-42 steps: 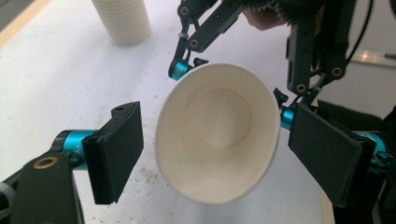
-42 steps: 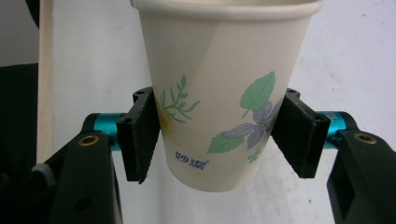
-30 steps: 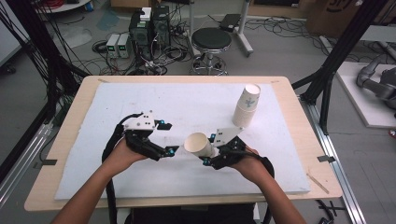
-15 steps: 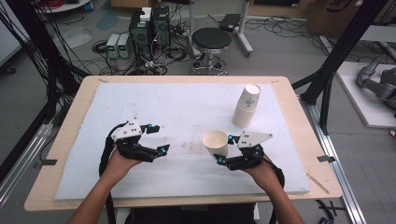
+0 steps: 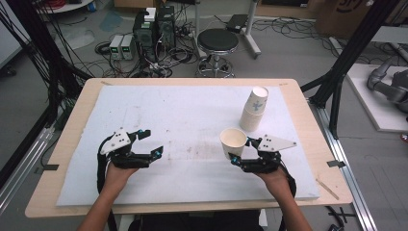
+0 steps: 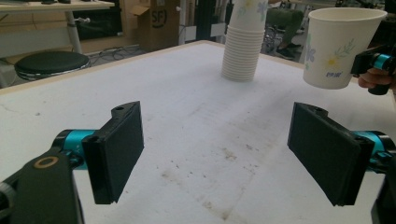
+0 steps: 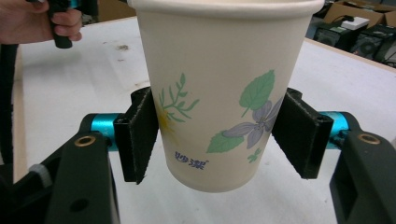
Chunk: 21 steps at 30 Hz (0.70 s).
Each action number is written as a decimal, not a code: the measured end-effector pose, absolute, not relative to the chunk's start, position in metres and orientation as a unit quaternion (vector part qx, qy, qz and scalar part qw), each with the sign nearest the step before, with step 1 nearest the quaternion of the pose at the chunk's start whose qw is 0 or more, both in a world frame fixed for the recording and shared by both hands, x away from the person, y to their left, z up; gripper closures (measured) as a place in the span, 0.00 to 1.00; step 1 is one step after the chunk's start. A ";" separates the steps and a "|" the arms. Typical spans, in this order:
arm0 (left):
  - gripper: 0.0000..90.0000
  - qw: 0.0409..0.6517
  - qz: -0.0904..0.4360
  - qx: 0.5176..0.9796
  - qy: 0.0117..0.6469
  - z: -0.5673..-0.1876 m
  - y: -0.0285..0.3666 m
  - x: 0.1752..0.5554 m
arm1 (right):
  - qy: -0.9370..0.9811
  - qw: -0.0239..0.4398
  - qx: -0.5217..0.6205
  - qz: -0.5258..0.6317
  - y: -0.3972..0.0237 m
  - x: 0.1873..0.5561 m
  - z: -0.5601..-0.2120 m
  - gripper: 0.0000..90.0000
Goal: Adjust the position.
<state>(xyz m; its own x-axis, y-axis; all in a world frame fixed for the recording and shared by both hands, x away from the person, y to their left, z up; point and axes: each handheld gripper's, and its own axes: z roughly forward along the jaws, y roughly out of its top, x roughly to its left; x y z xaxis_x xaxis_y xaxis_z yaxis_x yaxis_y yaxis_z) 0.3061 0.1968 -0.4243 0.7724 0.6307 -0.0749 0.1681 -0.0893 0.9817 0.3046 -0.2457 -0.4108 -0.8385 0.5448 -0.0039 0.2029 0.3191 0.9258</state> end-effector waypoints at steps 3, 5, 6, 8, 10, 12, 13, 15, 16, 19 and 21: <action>0.21 0.611 0.196 0.715 0.276 -0.425 0.198 0.305 | 0.794 0.164 0.240 0.534 -0.247 0.306 -0.412 0.39; 0.21 0.613 0.198 0.713 0.277 -0.426 0.199 0.304 | 0.793 0.167 0.241 0.535 -0.248 0.307 -0.412 0.39; 0.21 0.613 0.198 0.712 0.279 -0.427 0.201 0.303 | 0.791 0.166 0.244 0.536 -0.247 0.307 -0.411 0.39; 0.21 0.615 0.201 0.708 0.282 -0.428 0.204 0.302 | 0.783 0.168 0.249 0.545 -0.247 0.308 -0.410 0.39; 0.21 0.617 0.201 0.704 0.288 -0.429 0.209 0.301 | 0.777 0.169 0.251 0.552 -0.246 0.309 -0.409 0.39; 0.21 0.617 0.207 0.701 0.292 -0.430 0.213 0.301 | 0.774 0.173 0.250 0.556 -0.243 0.311 -0.409 0.39; 0.21 0.616 0.207 0.701 0.294 -0.430 0.214 0.301 | 0.774 0.171 0.250 0.556 -0.242 0.312 -0.409 0.39; 0.21 0.616 0.211 0.699 0.297 -0.430 0.217 0.300 | 0.775 0.171 0.251 0.554 -0.240 0.314 -0.410 0.39; 0.21 0.616 0.209 0.698 0.298 -0.430 0.217 0.300 | 0.777 0.171 0.250 0.552 -0.240 0.315 -0.410 0.39; 0.21 0.616 0.208 0.699 0.299 -0.432 0.218 0.299 | 0.776 0.169 0.249 0.553 -0.239 0.315 -0.411 0.39; 0.21 0.612 0.209 0.701 0.300 -0.433 0.218 0.300 | 0.775 0.170 0.250 0.554 -0.238 0.315 -0.411 0.39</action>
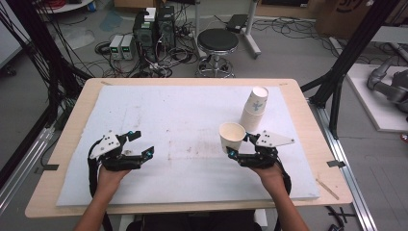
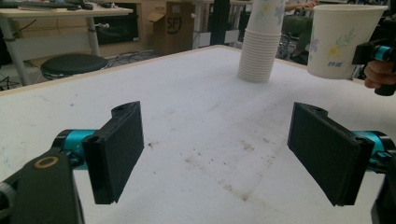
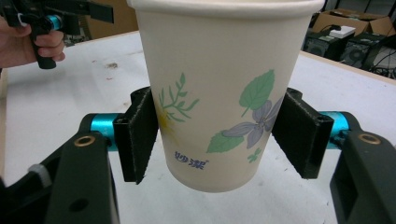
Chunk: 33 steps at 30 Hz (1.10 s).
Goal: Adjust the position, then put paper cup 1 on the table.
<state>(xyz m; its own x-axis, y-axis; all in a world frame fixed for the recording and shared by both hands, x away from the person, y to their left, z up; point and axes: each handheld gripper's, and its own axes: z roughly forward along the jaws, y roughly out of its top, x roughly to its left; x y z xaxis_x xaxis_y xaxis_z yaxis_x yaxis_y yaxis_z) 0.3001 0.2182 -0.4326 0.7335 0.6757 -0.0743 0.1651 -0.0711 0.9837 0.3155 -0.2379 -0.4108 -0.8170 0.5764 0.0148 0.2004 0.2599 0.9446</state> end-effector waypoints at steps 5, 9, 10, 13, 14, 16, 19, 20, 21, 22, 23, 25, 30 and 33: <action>0.21 0.614 0.204 0.700 0.301 -0.434 0.219 0.300 | 0.776 0.170 0.253 0.553 -0.232 0.319 -0.409 0.39; 0.21 0.621 0.198 0.696 0.300 -0.434 0.220 0.300 | 0.782 0.175 0.248 0.544 -0.221 0.327 -0.407 0.39; 0.21 0.624 0.197 0.693 0.303 -0.434 0.220 0.300 | 0.784 0.177 0.247 0.542 -0.217 0.329 -0.406 0.39; 0.21 0.625 0.197 0.692 0.303 -0.434 0.221 0.301 | 0.784 0.175 0.242 0.544 -0.205 0.337 -0.404 0.39; 0.21 0.624 0.197 0.693 0.302 -0.434 0.221 0.300 | 0.784 0.176 0.241 0.545 -0.201 0.340 -0.403 0.39; 0.21 0.624 0.196 0.694 0.300 -0.434 0.222 0.300 | 0.787 0.174 0.242 0.540 -0.193 0.346 -0.403 0.39; 0.21 0.625 0.197 0.691 0.305 -0.433 0.224 0.297 | 0.790 0.180 0.238 0.535 -0.181 0.355 -0.401 0.39; 0.21 0.623 0.197 0.693 0.305 -0.433 0.225 0.296 | 0.790 0.181 0.237 0.536 -0.177 0.358 -0.399 0.39; 0.21 0.624 0.197 0.691 0.306 -0.433 0.225 0.296 | 0.790 0.182 0.237 0.536 -0.173 0.361 -0.398 0.39; 0.21 0.624 0.197 0.691 0.306 -0.433 0.226 0.295 | 0.790 0.184 0.240 0.534 -0.169 0.365 -0.397 0.39; 0.21 0.624 0.199 0.691 0.306 -0.433 0.226 0.295 | 0.789 0.186 0.241 0.533 -0.165 0.369 -0.396 0.39; 0.21 0.624 0.200 0.690 0.306 -0.433 0.226 0.295 | 0.792 0.187 0.243 0.528 -0.157 0.377 -0.395 0.39; 0.21 0.624 0.197 0.691 0.305 -0.433 0.225 0.296 | 0.795 0.191 0.253 0.518 -0.138 0.395 -0.395 0.39; 0.21 0.624 0.196 0.692 0.305 -0.434 0.224 0.296 | 0.795 0.191 0.266 0.511 -0.129 0.403 -0.399 0.39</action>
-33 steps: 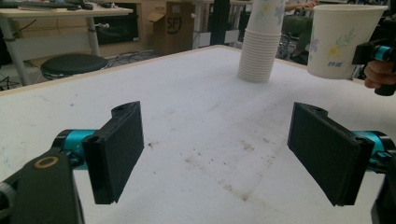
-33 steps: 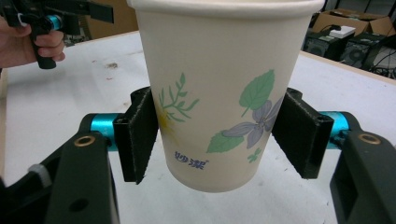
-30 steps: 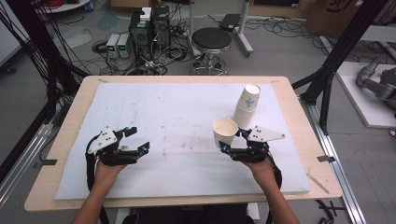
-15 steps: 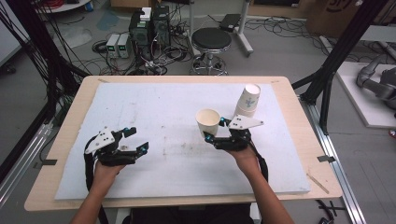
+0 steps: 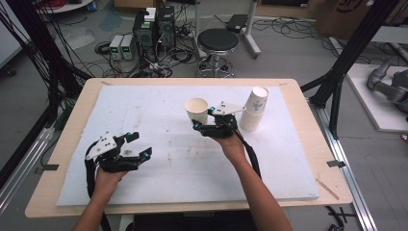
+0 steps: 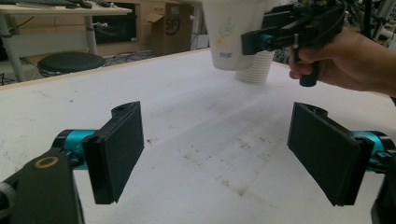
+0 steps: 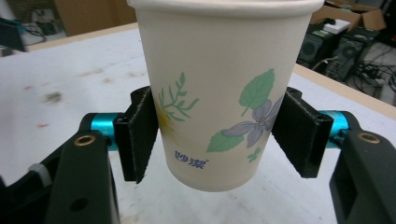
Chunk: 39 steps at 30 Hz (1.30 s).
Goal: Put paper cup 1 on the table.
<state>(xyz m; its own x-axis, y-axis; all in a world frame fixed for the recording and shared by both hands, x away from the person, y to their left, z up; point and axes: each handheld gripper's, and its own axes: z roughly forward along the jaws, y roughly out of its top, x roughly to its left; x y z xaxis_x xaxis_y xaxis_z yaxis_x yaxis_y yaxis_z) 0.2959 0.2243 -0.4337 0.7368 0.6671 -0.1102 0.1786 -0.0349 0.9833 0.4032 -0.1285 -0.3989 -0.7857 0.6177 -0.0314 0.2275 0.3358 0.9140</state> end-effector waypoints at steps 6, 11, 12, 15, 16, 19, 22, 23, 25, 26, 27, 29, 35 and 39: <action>0.21 0.623 0.195 0.693 0.306 -0.434 0.225 0.296 | 0.796 0.178 0.306 0.490 -0.121 0.419 -0.420 0.39; 0.21 0.620 0.197 0.695 0.308 -0.435 0.226 0.296 | 0.805 0.177 0.318 0.469 -0.117 0.423 -0.430 0.38; 0.21 0.620 0.196 0.694 0.309 -0.435 0.226 0.297 | 0.808 0.172 0.321 0.464 -0.117 0.423 -0.431 0.38; 0.21 0.619 0.195 0.696 0.307 -0.435 0.226 0.297 | 0.815 0.167 0.322 0.451 -0.116 0.423 -0.435 0.38; 0.21 0.618 0.195 0.696 0.308 -0.435 0.226 0.297 | 0.818 0.165 0.324 0.446 -0.116 0.422 -0.437 0.38; 0.21 0.618 0.195 0.696 0.308 -0.435 0.226 0.297 | 0.828 0.164 0.320 0.431 -0.117 0.422 -0.441 0.38; 0.21 0.617 0.194 0.697 0.310 -0.436 0.226 0.297 | 0.831 0.161 0.320 0.424 -0.120 0.421 -0.445 0.37; 0.21 0.618 0.193 0.697 0.309 -0.436 0.225 0.297 | 0.831 0.159 0.323 0.424 -0.122 0.420 -0.445 0.37; 0.21 0.618 0.194 0.697 0.310 -0.436 0.225 0.297 | 0.832 0.158 0.321 0.423 -0.125 0.419 -0.446 0.37; 0.21 0.617 0.193 0.697 0.310 -0.436 0.225 0.297 | 0.834 0.158 0.322 0.419 -0.126 0.418 -0.446 0.37; 0.21 0.617 0.194 0.697 0.310 -0.436 0.225 0.297 | 0.836 0.158 0.320 0.417 -0.127 0.417 -0.447 0.37; 0.21 0.616 0.194 0.697 0.310 -0.436 0.224 0.298 | 0.837 0.158 0.320 0.415 -0.130 0.415 -0.448 0.37; 0.21 0.615 0.192 0.700 0.309 -0.437 0.223 0.298 | 0.838 0.149 0.328 0.411 -0.136 0.412 -0.449 0.34; 0.21 0.614 0.190 0.701 0.309 -0.437 0.223 0.298 | 0.836 0.148 0.338 0.406 -0.143 0.408 -0.448 0.25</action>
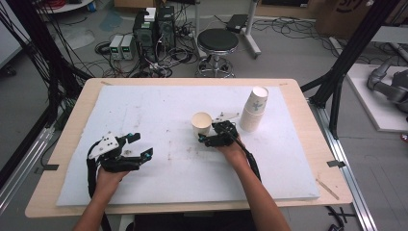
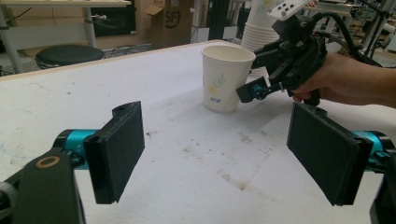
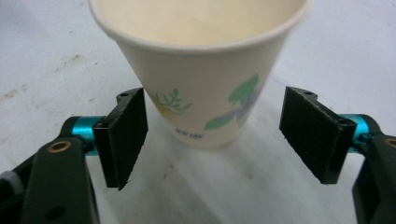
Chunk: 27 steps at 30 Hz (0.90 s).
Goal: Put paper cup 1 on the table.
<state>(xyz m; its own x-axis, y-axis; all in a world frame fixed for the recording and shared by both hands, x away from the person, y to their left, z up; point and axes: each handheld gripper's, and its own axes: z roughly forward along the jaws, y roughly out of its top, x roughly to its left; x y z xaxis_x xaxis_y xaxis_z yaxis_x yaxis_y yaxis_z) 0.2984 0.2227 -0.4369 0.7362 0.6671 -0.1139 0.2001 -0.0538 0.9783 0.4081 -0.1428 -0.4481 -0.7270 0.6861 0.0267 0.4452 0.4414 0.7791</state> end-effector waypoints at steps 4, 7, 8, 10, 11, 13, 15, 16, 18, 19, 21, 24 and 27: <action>0.21 0.609 0.196 0.702 0.313 -0.437 0.222 0.298 | 0.829 0.142 0.343 0.418 -0.158 0.399 -0.445 0.24; 0.21 0.609 0.200 0.698 0.319 -0.437 0.223 0.299 | 0.825 0.139 0.339 0.430 -0.171 0.386 -0.440 0.24; 0.20 0.608 0.200 0.698 0.320 -0.437 0.223 0.299 | 0.825 0.141 0.336 0.432 -0.176 0.381 -0.438 0.24; 0.19 0.608 0.198 0.697 0.324 -0.437 0.224 0.299 | 0.821 0.148 0.327 0.444 -0.187 0.371 -0.434 0.24; 0.19 0.611 0.198 0.695 0.325 -0.437 0.224 0.299 | 0.817 0.149 0.325 0.452 -0.192 0.366 -0.431 0.24; 0.19 0.616 0.195 0.690 0.325 -0.436 0.224 0.299 | 0.809 0.159 0.324 0.464 -0.203 0.357 -0.427 0.23; 0.18 0.615 0.200 0.690 0.325 -0.436 0.223 0.299 | 0.804 0.163 0.323 0.471 -0.213 0.349 -0.423 0.23; 0.18 0.615 0.201 0.690 0.325 -0.435 0.223 0.299 | 0.803 0.171 0.322 0.472 -0.218 0.346 -0.421 0.23; 0.18 0.614 0.199 0.691 0.324 -0.435 0.222 0.299 | 0.800 0.179 0.322 0.473 -0.226 0.340 -0.418 0.23; 0.18 0.614 0.197 0.693 0.323 -0.435 0.222 0.299 | 0.798 0.185 0.322 0.476 -0.231 0.337 -0.416 0.23; 0.18 0.612 0.197 0.696 0.321 -0.435 0.221 0.298 | 0.794 0.192 0.325 0.477 -0.240 0.332 -0.414 0.23; 0.19 0.614 0.199 0.695 0.317 -0.433 0.219 0.297 | 0.790 0.204 0.329 0.475 -0.252 0.324 -0.413 0.23; 0.19 0.618 0.200 0.692 0.315 -0.433 0.219 0.297 | 0.782 0.213 0.335 0.481 -0.264 0.316 -0.412 0.23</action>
